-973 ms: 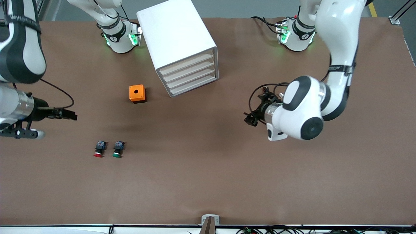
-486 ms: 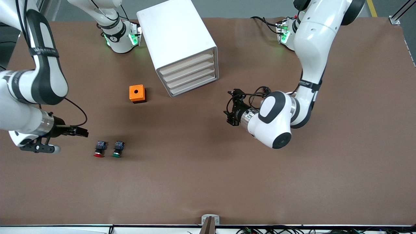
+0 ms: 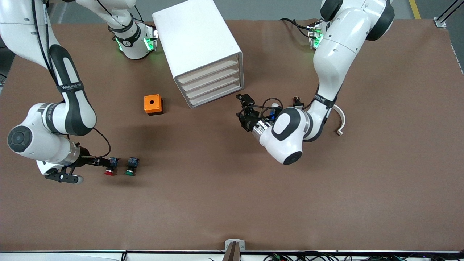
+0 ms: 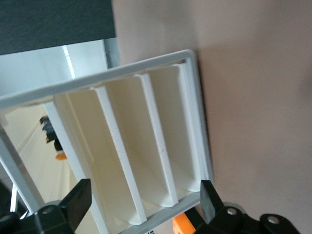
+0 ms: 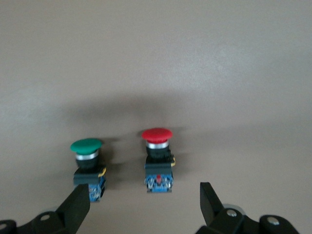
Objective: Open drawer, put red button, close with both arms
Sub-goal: 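Grasp the drawer handle with the left gripper while the right gripper grasps the red button, then pull the drawer open with the left gripper while the right gripper lifts the button, then carry the red button over the open drawer with the right gripper and release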
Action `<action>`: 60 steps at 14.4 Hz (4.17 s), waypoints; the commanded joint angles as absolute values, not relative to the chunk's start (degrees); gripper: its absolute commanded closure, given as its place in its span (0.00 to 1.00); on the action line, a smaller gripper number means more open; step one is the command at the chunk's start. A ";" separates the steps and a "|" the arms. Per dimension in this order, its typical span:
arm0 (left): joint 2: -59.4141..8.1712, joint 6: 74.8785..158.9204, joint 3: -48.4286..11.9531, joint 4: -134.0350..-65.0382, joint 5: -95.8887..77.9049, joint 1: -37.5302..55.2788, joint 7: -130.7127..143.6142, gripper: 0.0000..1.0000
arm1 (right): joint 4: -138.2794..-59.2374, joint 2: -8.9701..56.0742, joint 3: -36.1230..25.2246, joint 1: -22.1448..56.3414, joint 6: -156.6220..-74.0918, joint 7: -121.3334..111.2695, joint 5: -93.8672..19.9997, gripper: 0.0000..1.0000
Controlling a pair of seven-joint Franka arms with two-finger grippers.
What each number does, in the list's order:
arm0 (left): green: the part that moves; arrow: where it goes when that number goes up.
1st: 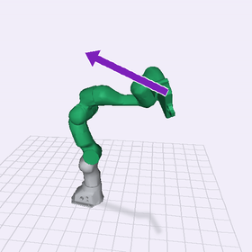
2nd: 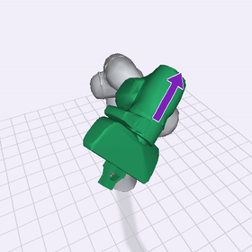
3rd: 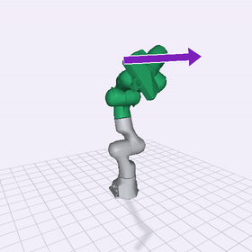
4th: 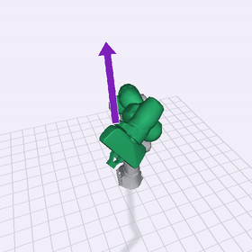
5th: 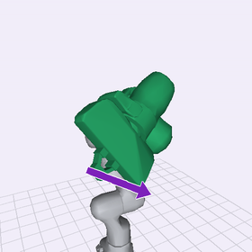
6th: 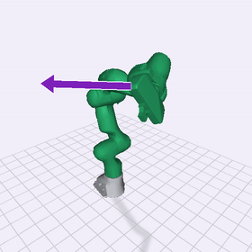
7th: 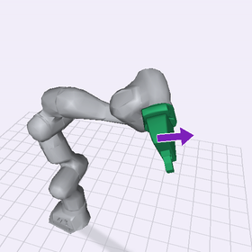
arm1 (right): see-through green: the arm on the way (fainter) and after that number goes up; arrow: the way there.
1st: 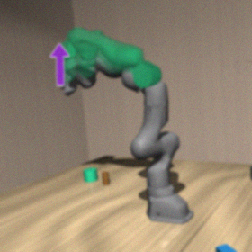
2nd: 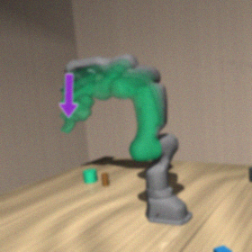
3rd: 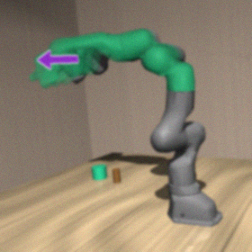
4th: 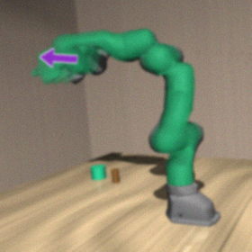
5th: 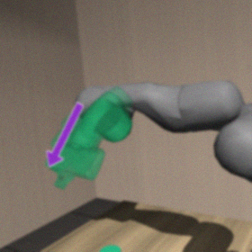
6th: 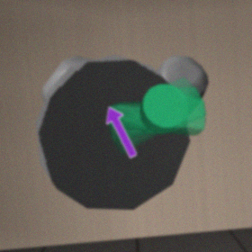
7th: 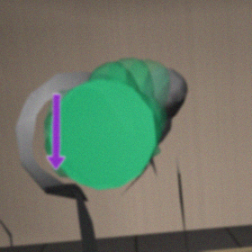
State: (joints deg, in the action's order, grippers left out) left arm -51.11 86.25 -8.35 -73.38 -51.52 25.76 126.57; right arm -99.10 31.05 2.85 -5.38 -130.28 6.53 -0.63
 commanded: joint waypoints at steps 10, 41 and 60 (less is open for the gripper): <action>-55.90 84.11 -9.76 -72.51 -61.43 30.76 130.87 0.46 | -108.37 34.63 3.52 -6.94 -145.19 9.32 -0.18 0.03; -58.53 81.30 -9.84 -73.21 -64.42 29.37 133.15 0.88 | -108.02 13.72 4.13 8.94 -116.47 45.15 -0.26 1.00; -57.66 82.53 -10.20 -71.02 -65.73 20.57 115.96 0.02 | -106.79 13.09 4.04 42.26 -122.06 101.31 -4.75 1.00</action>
